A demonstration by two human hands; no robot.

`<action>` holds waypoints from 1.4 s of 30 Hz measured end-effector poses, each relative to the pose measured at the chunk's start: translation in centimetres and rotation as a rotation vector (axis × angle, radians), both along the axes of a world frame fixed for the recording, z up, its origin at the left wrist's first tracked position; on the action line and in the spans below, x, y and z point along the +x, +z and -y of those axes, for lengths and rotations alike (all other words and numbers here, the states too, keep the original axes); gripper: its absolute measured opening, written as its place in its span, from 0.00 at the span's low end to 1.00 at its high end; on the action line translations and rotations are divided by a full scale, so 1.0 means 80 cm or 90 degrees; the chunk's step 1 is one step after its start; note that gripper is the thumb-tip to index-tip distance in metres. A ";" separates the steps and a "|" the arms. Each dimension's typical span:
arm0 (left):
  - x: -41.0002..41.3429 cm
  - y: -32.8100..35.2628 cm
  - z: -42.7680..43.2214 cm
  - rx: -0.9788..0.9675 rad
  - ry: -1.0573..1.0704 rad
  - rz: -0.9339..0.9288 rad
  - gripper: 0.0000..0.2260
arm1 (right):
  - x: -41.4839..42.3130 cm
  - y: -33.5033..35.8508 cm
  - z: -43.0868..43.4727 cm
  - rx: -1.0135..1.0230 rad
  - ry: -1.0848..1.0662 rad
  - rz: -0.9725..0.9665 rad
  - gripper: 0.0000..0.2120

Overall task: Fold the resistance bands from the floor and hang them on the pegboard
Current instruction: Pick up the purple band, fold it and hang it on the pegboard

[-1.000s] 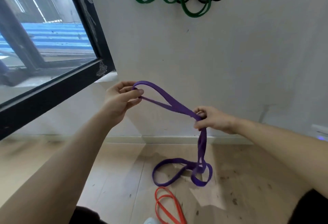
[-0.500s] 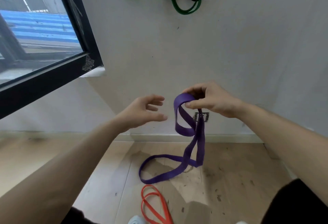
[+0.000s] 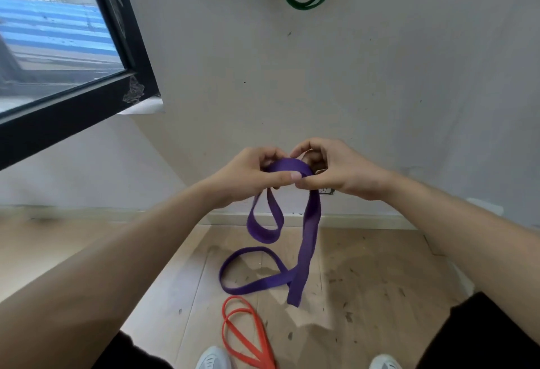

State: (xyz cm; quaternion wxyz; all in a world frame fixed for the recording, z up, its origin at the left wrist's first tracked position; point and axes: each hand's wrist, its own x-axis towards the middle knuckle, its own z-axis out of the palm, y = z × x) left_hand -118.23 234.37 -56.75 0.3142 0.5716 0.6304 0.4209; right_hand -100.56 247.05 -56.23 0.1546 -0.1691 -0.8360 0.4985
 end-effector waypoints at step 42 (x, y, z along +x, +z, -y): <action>-0.111 -0.008 0.004 0.080 0.194 0.126 0.19 | 0.048 0.012 -0.067 0.133 -0.096 0.004 0.15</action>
